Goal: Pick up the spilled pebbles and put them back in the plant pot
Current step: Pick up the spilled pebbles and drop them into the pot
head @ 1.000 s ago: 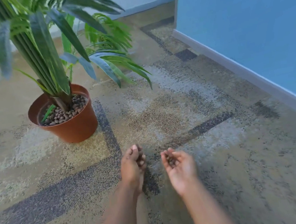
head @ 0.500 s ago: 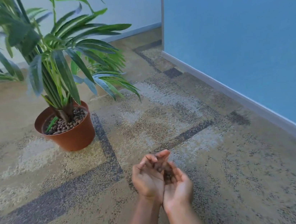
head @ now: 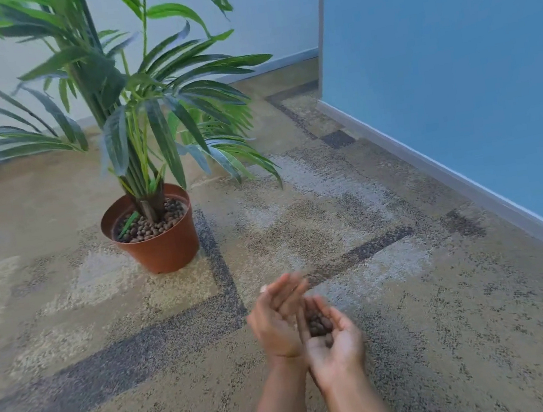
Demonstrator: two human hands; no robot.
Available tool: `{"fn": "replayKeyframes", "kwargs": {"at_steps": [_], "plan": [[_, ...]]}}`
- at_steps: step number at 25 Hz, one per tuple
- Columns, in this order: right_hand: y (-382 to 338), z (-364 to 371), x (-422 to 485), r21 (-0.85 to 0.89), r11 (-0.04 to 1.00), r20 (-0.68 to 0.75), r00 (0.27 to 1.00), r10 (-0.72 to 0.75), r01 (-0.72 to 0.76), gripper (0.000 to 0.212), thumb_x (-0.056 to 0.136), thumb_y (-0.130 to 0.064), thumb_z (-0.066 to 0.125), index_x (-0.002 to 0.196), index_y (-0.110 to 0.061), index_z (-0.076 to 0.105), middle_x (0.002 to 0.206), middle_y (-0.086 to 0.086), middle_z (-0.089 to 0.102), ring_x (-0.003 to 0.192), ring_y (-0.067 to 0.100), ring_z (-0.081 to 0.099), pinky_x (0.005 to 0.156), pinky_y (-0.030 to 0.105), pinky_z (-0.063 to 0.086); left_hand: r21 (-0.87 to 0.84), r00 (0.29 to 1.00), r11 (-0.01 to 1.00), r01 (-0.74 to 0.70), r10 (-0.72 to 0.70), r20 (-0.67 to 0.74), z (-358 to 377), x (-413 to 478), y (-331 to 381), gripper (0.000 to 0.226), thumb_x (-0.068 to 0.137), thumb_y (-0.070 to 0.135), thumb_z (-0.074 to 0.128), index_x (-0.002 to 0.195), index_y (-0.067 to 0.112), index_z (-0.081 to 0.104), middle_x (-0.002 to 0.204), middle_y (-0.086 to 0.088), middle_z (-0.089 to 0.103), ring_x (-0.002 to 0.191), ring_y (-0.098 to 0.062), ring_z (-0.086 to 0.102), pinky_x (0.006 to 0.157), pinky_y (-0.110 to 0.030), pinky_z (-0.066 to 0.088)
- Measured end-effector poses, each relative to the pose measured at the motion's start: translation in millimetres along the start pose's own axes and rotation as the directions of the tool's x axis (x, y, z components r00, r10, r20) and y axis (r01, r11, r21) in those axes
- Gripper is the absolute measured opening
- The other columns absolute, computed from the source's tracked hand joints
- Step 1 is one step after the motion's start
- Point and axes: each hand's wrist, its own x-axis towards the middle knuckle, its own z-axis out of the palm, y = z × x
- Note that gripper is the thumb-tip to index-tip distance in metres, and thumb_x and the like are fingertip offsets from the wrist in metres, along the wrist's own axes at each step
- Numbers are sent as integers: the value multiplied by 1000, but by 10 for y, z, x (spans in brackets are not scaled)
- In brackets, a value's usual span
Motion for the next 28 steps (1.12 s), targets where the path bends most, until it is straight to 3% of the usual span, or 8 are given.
{"fn": "replayKeyframes", "kwargs": {"at_steps": [2, 6, 11, 19, 21, 23, 25, 28], "plan": [[6, 35, 39, 10, 998, 26, 998, 59, -59, 33, 99, -9, 34, 110, 10, 59, 89, 27, 70, 103, 35, 64, 76, 47, 57, 122, 946, 980, -159, 186, -264, -215, 126, 59, 41, 101, 24, 38, 85, -2, 67, 86, -25, 72, 86, -43, 71, 72, -36, 61], [25, 237, 223, -38, 990, 38, 989, 141, -139, 37, 100, -11, 32, 121, 9, 55, 116, 26, 63, 113, 36, 61, 88, 44, 54, 486, 808, 872, -63, 330, -488, -864, 326, 60, 37, 98, 34, 47, 75, 17, 70, 78, -1, 74, 81, -22, 73, 81, -40, 58], [397, 921, 487, -203, 969, 72, 985, 158, -141, 30, 97, -5, 40, 113, 12, 58, 99, 25, 68, 98, 36, 68, 87, 41, 55, 148, 805, 986, -71, 144, -576, -996, 548, 224, 29, 98, 10, 48, 77, 1, 66, 83, -23, 71, 88, -41, 70, 78, -42, 60], [1545, 2389, 912, -357, 933, 185, 982, 25, 43, 25, 95, 3, 36, 108, 14, 54, 92, 23, 60, 89, 34, 63, 93, 48, 53, -112, 740, 953, -283, 143, -658, -1194, 683, 1006, 29, 100, 16, 43, 87, -1, 61, 85, -20, 73, 77, -27, 74, 75, -36, 61], [1738, 2586, 1074, -479, 864, 191, 979, -70, 156, 30, 99, -12, 37, 110, 9, 55, 89, 16, 58, 82, 26, 58, 93, 46, 52, -118, 736, 952, -283, 137, -664, -1231, 637, 1116, 29, 100, 15, 41, 94, -6, 61, 94, -24, 71, 82, -29, 74, 77, -38, 61], [1859, 2712, 1156, -680, 698, 195, 973, -125, 226, 51, 100, -40, 32, 120, 0, 56, 92, 9, 55, 75, 22, 54, 75, 39, 53, -96, 738, 957, -275, 146, -659, -1239, 595, 1176, 30, 100, 14, 42, 97, -8, 62, 94, -24, 72, 85, -32, 73, 78, -40, 60], [1909, 2738, 1163, -790, 578, 176, 979, -107, 205, 69, 96, -58, 22, 132, -5, 50, 108, 10, 56, 95, 27, 58, 85, 41, 52, -66, 729, 961, -269, 159, -666, -1209, 602, 1207, 29, 100, 13, 43, 97, -7, 63, 92, -23, 73, 85, -33, 73, 80, -40, 60], [1708, 2639, 1187, -742, 650, 147, 986, -82, 165, 67, 99, -52, 19, 141, -3, 38, 144, 17, 45, 125, 34, 50, 99, 45, 47, -82, 735, 962, -261, 143, -663, -1129, 668, 1205, 28, 100, 13, 43, 98, -7, 63, 94, -25, 72, 86, -33, 73, 83, -41, 57]]}}
